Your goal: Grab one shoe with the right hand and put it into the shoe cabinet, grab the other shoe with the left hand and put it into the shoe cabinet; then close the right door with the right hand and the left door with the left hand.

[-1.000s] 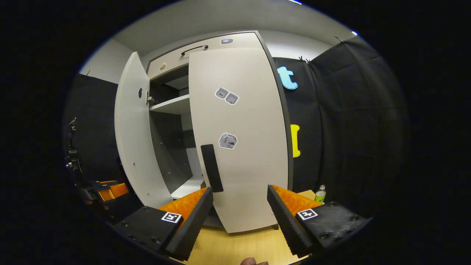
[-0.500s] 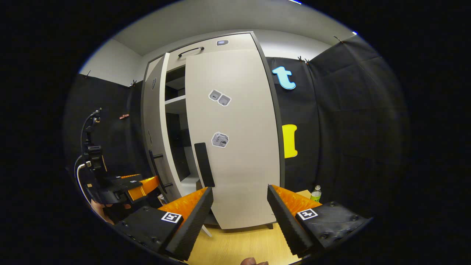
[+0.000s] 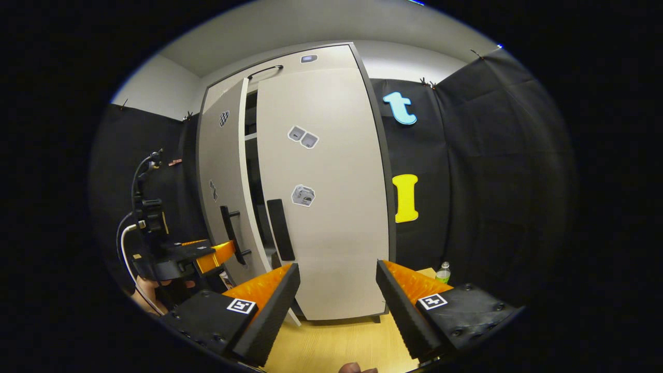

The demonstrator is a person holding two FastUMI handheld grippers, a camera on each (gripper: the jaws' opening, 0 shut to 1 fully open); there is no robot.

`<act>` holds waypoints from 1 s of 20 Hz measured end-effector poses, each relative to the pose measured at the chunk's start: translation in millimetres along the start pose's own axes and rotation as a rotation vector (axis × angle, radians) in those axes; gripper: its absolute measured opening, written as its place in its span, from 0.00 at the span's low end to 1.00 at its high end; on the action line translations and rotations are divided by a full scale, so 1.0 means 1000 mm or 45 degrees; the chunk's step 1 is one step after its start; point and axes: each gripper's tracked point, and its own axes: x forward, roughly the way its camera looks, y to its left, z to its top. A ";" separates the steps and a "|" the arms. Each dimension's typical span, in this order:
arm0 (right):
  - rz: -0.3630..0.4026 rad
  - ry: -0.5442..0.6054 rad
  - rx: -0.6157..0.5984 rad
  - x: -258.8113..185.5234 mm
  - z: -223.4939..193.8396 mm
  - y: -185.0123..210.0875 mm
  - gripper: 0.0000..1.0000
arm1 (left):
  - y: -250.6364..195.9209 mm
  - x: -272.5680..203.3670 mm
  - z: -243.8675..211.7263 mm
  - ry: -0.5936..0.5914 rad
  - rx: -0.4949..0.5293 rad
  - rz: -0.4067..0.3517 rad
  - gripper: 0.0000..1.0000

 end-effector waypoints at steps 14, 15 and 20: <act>0.042 0.002 -0.005 0.013 0.000 0.015 0.98 | 0.000 -0.020 0.008 -0.010 0.026 -0.016 0.95; 0.044 0.000 -0.009 0.013 0.001 0.017 0.98 | 0.000 -0.025 0.009 -0.008 0.029 -0.029 0.95; 0.049 -0.010 -0.013 0.014 0.004 0.027 0.98 | 0.005 -0.054 0.015 -0.018 0.066 -0.050 0.95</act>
